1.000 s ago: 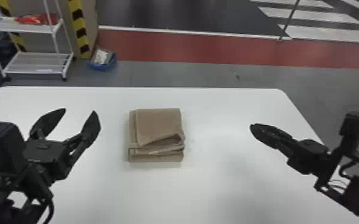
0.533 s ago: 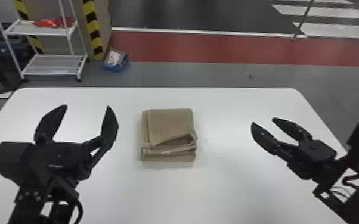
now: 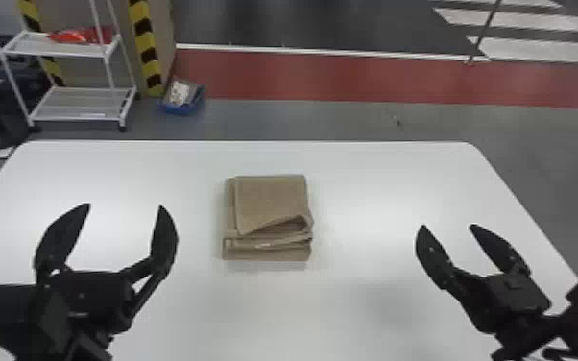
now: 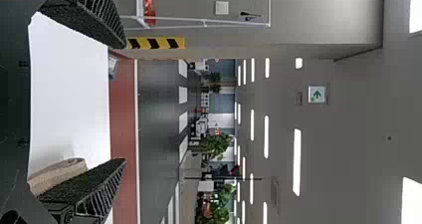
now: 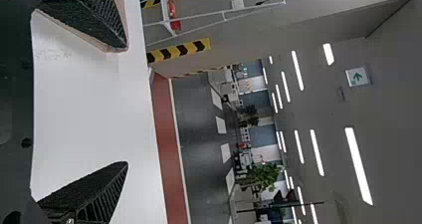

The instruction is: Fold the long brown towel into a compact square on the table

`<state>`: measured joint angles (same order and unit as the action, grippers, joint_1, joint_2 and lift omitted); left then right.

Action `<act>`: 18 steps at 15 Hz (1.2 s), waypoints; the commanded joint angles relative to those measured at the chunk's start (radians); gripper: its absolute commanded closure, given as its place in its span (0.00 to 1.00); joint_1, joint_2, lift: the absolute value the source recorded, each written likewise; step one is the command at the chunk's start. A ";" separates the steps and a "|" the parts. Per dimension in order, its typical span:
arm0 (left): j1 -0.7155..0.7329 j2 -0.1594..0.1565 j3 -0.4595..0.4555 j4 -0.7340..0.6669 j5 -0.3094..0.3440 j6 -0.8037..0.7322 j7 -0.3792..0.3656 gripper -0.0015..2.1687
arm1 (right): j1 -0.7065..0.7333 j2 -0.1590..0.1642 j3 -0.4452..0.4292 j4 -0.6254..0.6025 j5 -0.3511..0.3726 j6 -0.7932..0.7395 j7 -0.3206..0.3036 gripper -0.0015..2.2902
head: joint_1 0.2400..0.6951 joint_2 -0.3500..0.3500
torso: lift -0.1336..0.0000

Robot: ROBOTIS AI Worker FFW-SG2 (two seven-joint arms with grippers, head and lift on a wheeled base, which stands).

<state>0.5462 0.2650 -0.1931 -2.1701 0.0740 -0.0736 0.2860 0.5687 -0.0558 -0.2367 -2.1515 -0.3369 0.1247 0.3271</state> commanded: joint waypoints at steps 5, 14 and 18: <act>-0.005 0.003 0.008 -0.011 0.000 0.067 -0.004 0.04 | 0.120 -0.007 -0.007 -0.018 -0.030 -0.153 -0.026 0.02 | 1.00 0.34 | 0.04; -0.006 0.014 0.012 -0.031 0.003 0.076 -0.001 0.04 | 0.142 0.002 -0.027 -0.047 -0.059 -0.159 -0.023 0.03 | 1.00 0.30 | 0.04; -0.012 0.016 0.014 -0.031 0.010 0.073 -0.001 0.04 | 0.145 0.004 -0.033 -0.057 -0.067 -0.162 -0.008 0.04 | 1.00 0.30 | 0.04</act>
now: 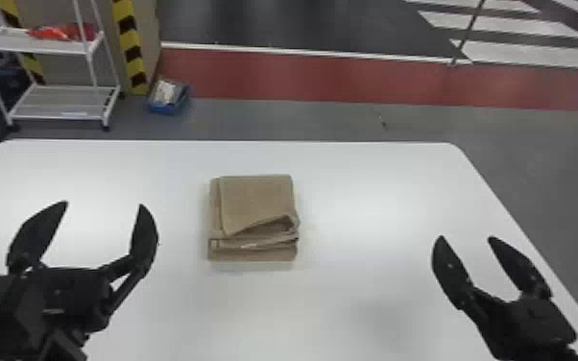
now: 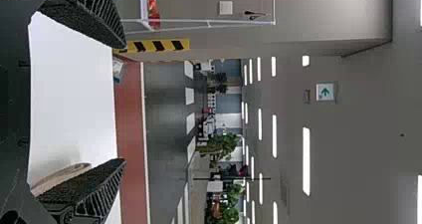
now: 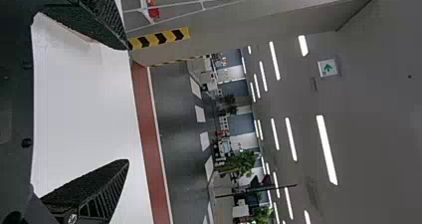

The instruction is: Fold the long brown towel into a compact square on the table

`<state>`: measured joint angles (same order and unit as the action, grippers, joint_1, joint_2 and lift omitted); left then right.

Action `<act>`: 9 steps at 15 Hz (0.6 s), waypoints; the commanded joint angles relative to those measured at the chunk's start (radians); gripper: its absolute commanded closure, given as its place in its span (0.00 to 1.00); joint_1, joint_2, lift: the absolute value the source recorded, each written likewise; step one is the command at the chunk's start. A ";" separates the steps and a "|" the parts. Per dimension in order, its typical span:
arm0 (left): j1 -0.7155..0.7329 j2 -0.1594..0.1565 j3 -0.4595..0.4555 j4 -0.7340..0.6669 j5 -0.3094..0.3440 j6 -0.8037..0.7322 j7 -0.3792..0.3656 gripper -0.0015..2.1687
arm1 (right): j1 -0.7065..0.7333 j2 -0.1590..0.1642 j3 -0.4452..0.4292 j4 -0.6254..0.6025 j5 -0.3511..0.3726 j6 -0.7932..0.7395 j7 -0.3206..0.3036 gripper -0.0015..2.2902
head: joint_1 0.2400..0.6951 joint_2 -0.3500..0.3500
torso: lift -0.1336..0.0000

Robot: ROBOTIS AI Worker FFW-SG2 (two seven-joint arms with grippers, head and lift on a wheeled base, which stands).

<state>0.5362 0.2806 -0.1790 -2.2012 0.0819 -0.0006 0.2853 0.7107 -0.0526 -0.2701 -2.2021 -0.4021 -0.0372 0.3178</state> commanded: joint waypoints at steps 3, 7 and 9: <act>-0.005 0.002 0.000 -0.002 0.002 0.000 0.000 0.04 | 0.009 0.008 0.005 -0.010 -0.004 0.000 0.000 0.04 | 1.00 0.30 | 0.04; -0.004 0.003 0.007 -0.005 0.004 -0.003 0.002 0.04 | 0.009 0.014 0.006 -0.007 -0.009 0.000 -0.002 0.05 | 1.00 0.31 | 0.04; -0.004 0.003 0.013 -0.005 0.006 -0.003 0.002 0.04 | 0.012 0.016 0.006 -0.008 -0.009 0.000 -0.002 0.05 | 1.00 0.31 | 0.04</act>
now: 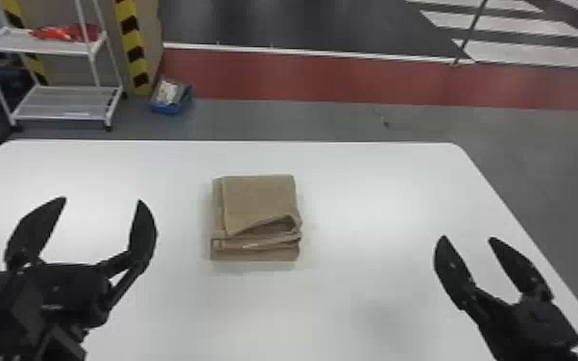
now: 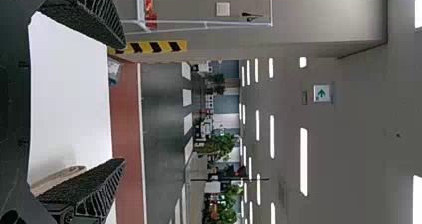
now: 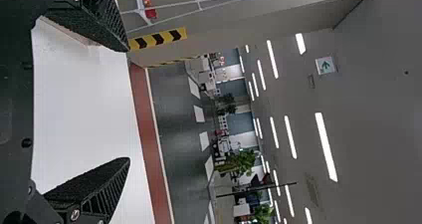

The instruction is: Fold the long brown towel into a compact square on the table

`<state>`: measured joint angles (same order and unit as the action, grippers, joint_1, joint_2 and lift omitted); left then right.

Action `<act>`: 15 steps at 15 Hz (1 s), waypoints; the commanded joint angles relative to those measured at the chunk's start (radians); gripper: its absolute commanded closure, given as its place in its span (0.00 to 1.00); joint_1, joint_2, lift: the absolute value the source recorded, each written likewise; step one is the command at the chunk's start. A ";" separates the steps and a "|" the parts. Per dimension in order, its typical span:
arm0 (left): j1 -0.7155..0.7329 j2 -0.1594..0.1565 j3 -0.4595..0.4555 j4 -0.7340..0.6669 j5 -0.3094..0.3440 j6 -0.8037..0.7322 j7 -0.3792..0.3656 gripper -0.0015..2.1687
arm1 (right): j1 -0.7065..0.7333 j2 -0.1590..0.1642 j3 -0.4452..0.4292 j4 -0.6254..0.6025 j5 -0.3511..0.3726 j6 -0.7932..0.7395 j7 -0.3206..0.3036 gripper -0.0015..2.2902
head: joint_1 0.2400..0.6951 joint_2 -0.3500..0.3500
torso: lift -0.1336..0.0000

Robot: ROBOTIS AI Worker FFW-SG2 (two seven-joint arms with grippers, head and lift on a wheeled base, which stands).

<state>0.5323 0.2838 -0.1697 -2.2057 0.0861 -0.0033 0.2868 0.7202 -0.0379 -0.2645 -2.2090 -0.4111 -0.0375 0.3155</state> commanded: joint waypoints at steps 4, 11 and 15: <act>0.002 0.003 0.009 0.000 0.004 -0.003 0.000 0.04 | 0.018 0.003 -0.001 -0.008 0.000 0.000 0.000 0.05 | 1.00 0.32 | 0.04; 0.011 0.011 0.015 -0.019 0.009 -0.007 0.000 0.04 | 0.030 0.001 -0.006 -0.024 0.000 0.000 0.000 0.05 | 1.00 0.33 | 0.04; 0.020 0.012 0.024 -0.028 0.009 -0.007 0.000 0.04 | 0.047 -0.002 -0.007 -0.043 -0.003 0.000 0.000 0.05 | 1.00 0.33 | 0.04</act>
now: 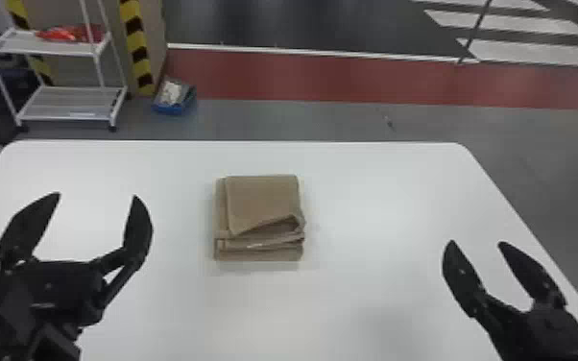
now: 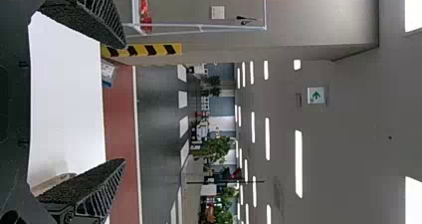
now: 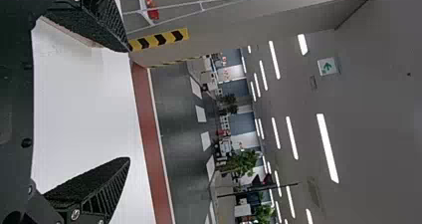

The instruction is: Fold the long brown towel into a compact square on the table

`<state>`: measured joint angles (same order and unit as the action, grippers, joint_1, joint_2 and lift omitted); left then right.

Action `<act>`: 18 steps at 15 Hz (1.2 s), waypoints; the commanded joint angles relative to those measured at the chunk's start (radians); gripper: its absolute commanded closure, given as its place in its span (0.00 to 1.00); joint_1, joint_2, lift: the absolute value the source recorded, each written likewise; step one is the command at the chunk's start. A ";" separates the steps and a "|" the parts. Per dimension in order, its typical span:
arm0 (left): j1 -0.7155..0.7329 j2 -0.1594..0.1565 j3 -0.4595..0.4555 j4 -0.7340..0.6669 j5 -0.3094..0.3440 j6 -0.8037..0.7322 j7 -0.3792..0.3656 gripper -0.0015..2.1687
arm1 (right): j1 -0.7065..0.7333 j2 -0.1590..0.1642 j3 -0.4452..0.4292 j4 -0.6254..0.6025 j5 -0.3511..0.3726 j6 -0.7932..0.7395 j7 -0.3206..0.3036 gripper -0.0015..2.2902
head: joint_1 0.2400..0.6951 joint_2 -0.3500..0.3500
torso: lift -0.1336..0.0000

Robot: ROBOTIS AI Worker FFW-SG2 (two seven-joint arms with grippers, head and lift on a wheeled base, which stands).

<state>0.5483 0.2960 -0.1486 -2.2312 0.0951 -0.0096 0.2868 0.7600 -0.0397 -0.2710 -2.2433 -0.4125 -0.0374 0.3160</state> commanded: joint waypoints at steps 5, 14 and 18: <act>0.004 0.002 0.006 -0.001 0.006 0.003 0.000 0.04 | 0.019 -0.003 -0.010 -0.015 0.000 0.003 0.000 0.05 | 1.00 0.33 | 0.04; 0.001 0.003 0.011 0.007 0.012 0.009 -0.002 0.04 | 0.021 -0.003 -0.014 -0.015 0.001 0.006 0.003 0.05 | 1.00 0.33 | 0.04; -0.002 0.003 0.018 0.008 0.021 0.012 -0.002 0.04 | 0.015 -0.003 -0.016 -0.013 0.003 0.015 0.003 0.05 | 1.00 0.34 | 0.04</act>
<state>0.5471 0.2993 -0.1319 -2.2232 0.1143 0.0004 0.2853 0.7769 -0.0430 -0.2863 -2.2578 -0.4086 -0.0250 0.3189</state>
